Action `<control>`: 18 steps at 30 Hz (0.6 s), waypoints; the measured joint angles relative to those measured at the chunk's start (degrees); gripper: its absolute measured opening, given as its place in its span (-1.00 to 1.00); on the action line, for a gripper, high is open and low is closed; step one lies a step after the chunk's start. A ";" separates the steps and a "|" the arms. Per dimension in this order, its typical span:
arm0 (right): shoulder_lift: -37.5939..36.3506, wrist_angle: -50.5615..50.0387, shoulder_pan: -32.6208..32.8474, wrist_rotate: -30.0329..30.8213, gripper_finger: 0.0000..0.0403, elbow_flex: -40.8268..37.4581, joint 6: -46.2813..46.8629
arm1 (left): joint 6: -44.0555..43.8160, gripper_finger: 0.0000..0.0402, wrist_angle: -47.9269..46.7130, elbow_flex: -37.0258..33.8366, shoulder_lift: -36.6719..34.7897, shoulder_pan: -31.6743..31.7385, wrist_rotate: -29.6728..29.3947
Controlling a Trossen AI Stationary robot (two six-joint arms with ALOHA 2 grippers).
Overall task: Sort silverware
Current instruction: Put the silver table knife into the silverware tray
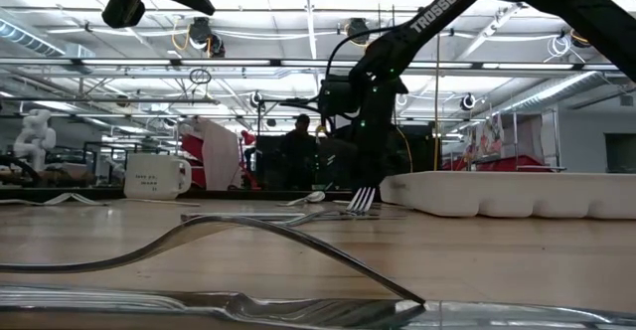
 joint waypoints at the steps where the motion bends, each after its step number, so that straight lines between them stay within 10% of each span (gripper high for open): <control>1: 0.14 -0.43 0.14 -0.11 -0.98 0.61 -0.06 | 0.00 -0.95 -0.02 0.00 0.00 0.00 -0.10; 18: 0.94 -7.76 3.13 -4.99 -0.99 21.43 -6.60 | 1.58 -0.95 -1.45 0.00 0.02 0.00 -0.39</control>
